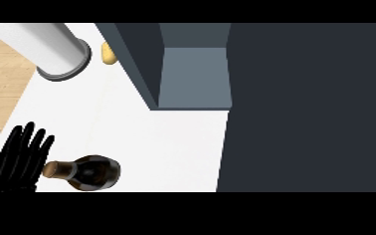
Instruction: Pick up the wine, place it into the cabinet and close the cabinet
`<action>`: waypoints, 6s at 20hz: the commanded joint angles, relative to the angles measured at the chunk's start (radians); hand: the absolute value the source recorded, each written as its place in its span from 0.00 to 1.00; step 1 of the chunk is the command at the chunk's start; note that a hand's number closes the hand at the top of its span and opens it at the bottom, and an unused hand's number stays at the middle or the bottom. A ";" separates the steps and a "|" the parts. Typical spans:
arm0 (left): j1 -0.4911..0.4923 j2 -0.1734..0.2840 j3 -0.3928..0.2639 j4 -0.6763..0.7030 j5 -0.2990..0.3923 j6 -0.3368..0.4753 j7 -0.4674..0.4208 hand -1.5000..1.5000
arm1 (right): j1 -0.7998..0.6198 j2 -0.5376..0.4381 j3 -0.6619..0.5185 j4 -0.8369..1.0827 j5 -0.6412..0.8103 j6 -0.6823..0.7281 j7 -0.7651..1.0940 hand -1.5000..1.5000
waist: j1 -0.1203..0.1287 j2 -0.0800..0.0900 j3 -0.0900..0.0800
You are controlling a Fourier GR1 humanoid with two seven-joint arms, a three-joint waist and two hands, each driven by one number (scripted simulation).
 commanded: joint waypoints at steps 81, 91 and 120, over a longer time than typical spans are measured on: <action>-0.405 0.006 0.148 0.952 -0.183 -0.270 -0.772 1.00 | -0.057 0.036 -0.100 -0.067 -0.091 0.060 0.092 0.00 | 0.001 0.000 0.001; -0.421 -0.027 0.107 0.694 -0.104 -0.283 -0.604 1.00 | -0.074 0.048 -0.086 -0.093 -0.079 0.038 0.148 0.00 | 0.004 -0.002 0.001; -0.761 -0.128 -0.416 0.336 -0.123 0.359 -0.037 1.00 | 0.026 0.108 -0.006 -0.080 -0.015 0.077 0.062 0.00 | -0.009 0.001 0.001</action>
